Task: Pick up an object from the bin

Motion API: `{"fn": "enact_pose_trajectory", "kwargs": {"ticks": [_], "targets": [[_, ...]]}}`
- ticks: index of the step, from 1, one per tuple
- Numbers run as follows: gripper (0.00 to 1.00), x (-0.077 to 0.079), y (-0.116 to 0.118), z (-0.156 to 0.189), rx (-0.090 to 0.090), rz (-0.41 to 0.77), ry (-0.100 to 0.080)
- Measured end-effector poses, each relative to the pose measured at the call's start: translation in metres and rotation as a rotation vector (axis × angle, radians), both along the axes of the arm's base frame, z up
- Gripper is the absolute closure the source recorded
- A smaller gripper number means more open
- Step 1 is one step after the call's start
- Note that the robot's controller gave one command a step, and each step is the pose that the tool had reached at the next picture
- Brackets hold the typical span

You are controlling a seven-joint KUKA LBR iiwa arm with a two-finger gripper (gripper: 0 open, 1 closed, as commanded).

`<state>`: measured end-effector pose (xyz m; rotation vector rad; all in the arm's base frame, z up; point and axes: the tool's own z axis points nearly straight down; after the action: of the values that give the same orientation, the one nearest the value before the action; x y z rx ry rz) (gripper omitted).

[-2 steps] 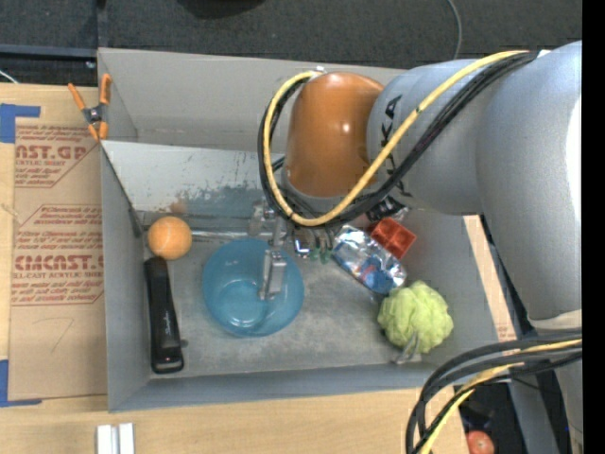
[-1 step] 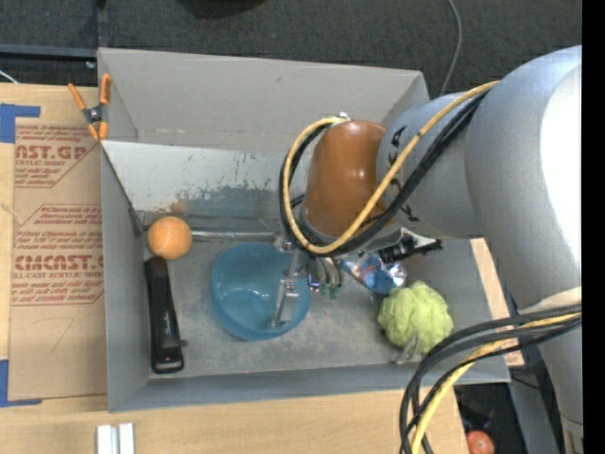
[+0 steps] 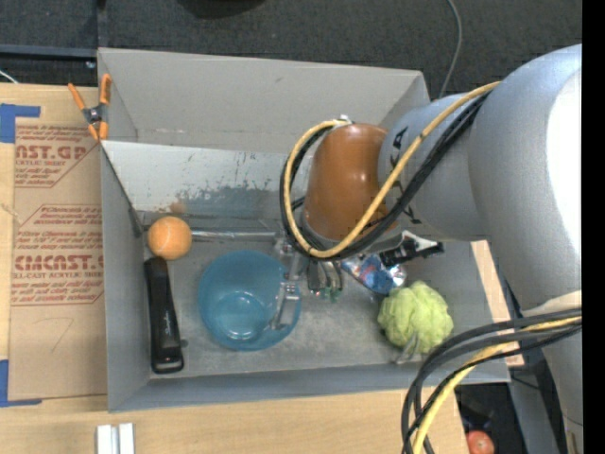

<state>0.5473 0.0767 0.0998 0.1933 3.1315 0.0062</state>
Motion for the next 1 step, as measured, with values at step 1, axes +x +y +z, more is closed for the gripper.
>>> {"fn": "enact_pose_trajectory", "kwargs": {"ticks": [1], "targets": [[1.00, 0.0205, 0.0294, -0.0052, 0.001, 0.197, -0.005]]}}
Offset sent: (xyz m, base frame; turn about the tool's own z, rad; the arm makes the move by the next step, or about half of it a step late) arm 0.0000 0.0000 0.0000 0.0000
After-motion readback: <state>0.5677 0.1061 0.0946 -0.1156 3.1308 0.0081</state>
